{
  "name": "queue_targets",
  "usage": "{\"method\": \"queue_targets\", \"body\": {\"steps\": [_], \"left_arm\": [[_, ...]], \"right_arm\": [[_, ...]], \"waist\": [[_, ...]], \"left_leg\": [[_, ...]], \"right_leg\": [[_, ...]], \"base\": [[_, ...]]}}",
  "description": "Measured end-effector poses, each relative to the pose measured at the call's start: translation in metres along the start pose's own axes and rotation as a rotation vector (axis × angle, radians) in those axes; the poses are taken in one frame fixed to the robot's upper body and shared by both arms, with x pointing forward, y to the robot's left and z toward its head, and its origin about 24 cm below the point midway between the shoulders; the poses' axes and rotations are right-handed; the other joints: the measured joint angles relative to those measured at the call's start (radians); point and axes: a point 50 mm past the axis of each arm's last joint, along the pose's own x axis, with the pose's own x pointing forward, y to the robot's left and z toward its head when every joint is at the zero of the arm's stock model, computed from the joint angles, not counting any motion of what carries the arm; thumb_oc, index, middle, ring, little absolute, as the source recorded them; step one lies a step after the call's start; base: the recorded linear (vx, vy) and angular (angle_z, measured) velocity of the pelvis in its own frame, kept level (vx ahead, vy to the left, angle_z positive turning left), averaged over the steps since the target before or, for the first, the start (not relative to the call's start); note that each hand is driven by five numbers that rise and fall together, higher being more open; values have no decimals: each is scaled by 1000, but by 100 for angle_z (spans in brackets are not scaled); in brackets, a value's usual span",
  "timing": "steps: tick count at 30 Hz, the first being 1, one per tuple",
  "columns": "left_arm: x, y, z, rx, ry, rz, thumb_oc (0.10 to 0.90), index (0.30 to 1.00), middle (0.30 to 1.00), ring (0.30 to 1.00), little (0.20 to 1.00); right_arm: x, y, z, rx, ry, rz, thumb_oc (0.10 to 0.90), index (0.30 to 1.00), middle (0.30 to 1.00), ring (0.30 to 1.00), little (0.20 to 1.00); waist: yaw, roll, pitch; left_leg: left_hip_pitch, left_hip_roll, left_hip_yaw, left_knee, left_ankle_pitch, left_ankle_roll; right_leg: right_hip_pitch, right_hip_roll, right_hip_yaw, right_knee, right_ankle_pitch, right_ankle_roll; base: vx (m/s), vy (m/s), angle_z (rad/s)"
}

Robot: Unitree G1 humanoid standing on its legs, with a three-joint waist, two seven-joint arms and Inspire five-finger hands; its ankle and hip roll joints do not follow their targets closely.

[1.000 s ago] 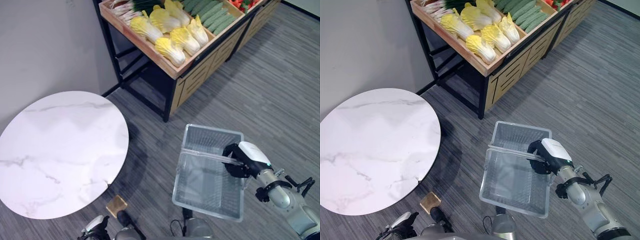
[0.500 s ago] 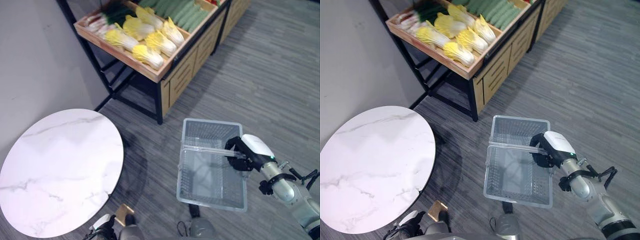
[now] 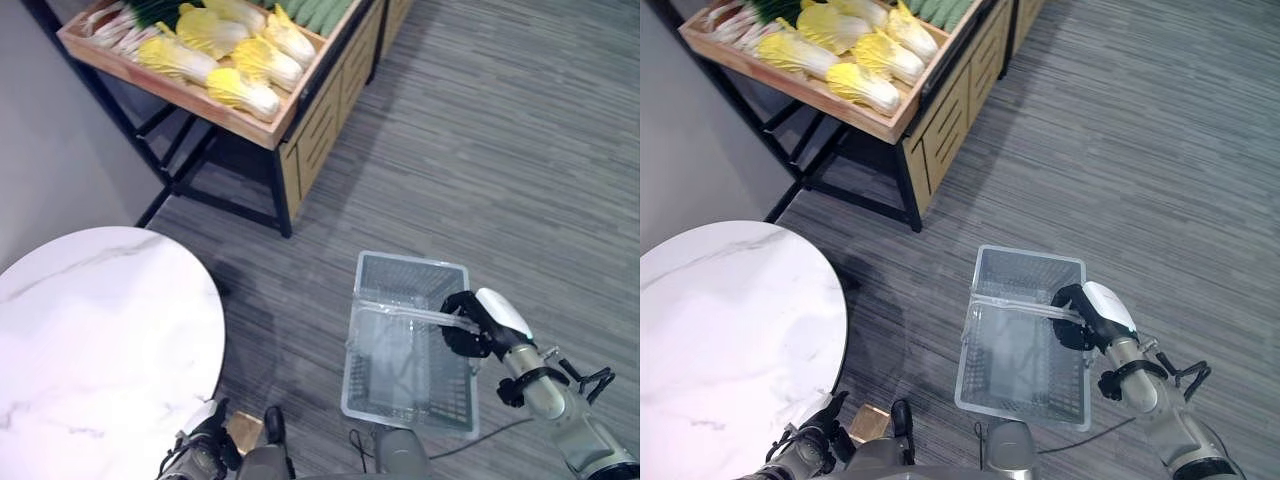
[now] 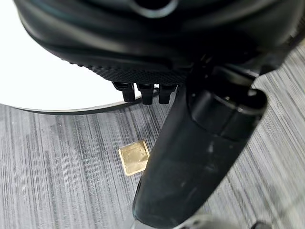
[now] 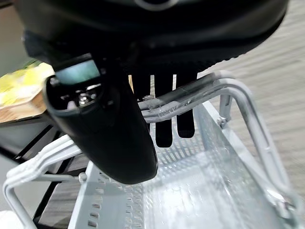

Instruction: Get the vegetables into the basket

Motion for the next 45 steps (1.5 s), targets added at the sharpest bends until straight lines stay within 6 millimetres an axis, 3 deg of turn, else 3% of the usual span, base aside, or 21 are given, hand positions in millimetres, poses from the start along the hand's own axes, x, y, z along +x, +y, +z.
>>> {"method": "queue_targets", "body": {"steps": [1,3,4,5,7,8,12,16,20,25,28,30,33,36,39,41,42,45], "left_arm": [[0,5,-5,-5,20,15,900,1000,1000,1000,1000],[1,10,-7,6,23,26,900,1000,1000,1000,1000],[1,11,-8,15,23,26,900,1000,1000,1000,1000],[1,11,-7,21,17,29,900,1000,1000,1000,1000],[1,13,-5,17,-7,40,900,1000,1000,1000,1000],[0,14,-6,17,-17,46,900,1000,1000,1000,1000],[-1,3,-1,0,-23,19,900,1000,1000,1000,1000],[-2,-3,3,-8,-34,4,900,1000,1000,1000,1000],[-5,-13,1,-19,-27,-23,900,1000,1000,1000,1000],[-5,-15,4,-85,-24,-29,900,1000,1000,1000,1000],[-4,-11,9,-335,-4,9,900,1000,1000,1000,1000],[-4,-12,14,-550,17,47,900,1000,1000,1000,1000],[-4,-13,23,-659,8,59,900,1000,1000,1000,1000],[1,-3,39,-851,3,98,900,1000,1000,1000,1000],[2,3,40,-919,13,128,900,1000,1000,1000,1000],[0,-2,32,-917,38,124,900,1000,1000,1000,1000],[-1,-3,23,-907,59,130,900,1000,1000,1000,1000],[-2,-1,13,-875,75,143,900,1000,1000,1000,1000]], "right_arm": [[1,9,4,37,-2,-2,400,300,300,300,300],[7,14,12,45,-31,9,400,300,300,300,300],[9,14,15,38,-44,12,400,300,300,300,300],[6,16,12,38,-33,14,400,300,300,300,300],[1,20,7,35,-7,27,400,300,300,300,300],[-1,22,7,31,-8,36,400,300,300,300,300],[0,18,6,-18,-16,41,400,300,300,300,300],[0,18,5,-22,-14,44,400,300,300,300,300],[-1,11,2,-55,-11,44,400,300,300,300,300],[-3,3,-3,-93,-4,46,400,300,300,300,300],[-5,-3,-7,-100,10,31,400,300,300,300,300],[-8,-6,-10,-108,24,20,400,300,300,300,300],[-7,-13,-12,-124,29,1,400,300,300,300,300],[-8,-14,-14,-123,42,-10,400,300,300,300,300],[-1,-15,-9,-114,25,-24,400,300,300,300,300],[0,-16,-8,-114,16,-33,400,300,300,300,300],[-3,-12,-8,-101,19,-26,400,300,300,300,300],[-13,1,-15,-78,52,6,400,300,300,300,300]], "waist": [[8,-35,-17],[27,-60,-18],[25,-67,-27],[3,-65,-32],[17,-64,-43],[33,-80,-59],[15,-53,-57],[17,-23,-48],[15,28,-48],[20,70,-27],[26,87,-8],[41,82,-2],[41,79,11],[40,51,34],[45,56,46],[42,79,41],[49,55,50],[35,31,42]], "left_leg": [[-7,-15,7,9,-11,11],[-6,-15,33,22,-29,39],[-5,-5,58,18,-28,40],[0,1,61,11,-18,46],[18,16,95,-6,0,35],[26,7,119,-5,7,23],[36,6,156,-5,10,18],[46,19,174,-5,14,6],[56,57,175,-4,7,-9],[55,102,153,38,6,-15],[42,122,79,118,2,-18],[18,115,-21,186,2,-36],[-8,109,-91,229,2,-66],[-60,75,-177,150,-14,-93],[-125,96,-165,96,12,-69],[-118,88,-159,77,7,-54],[-92,62,-132,64,49,-40],[-45,3,-101,12,68,2]], "right_leg": [[-40,9,-13,22,22,0],[-82,39,-104,21,125,-21],[-76,36,-157,-31,183,-6],[-48,31,-198,-61,167,9],[-31,36,-313,18,65,-49],[-5,32,-335,-5,43,-59],[30,37,-317,-94,89,-70],[40,45,-337,-122,58,-67],[49,76,-361,-117,62,-70],[70,118,-366,-116,44,-108],[103,131,-365,-116,26,-134],[122,126,-351,-116,20,-157],[125,116,-339,-117,9,-177],[115,81,-328,-116,7,-179],[116,84,-309,-117,6,-160],[118,94,-283,-117,8,-135],[121,68,-243,-117,2,-108],[133,16,-226,-116,17,-64]], "base": [[-27,142,-104],[-6,66,-127],[47,74,-84],[47,75,-36],[60,30,-42],[52,9,-57],[62,-42,-29],[101,-126,-15],[128,-190,-7],[128,-239,1],[99,-181,0],[54,-59,-12],[95,-23,-5],[112,23,16],[144,112,-27],[109,168,-67],[113,188,-70],[71,161,-25]]}}
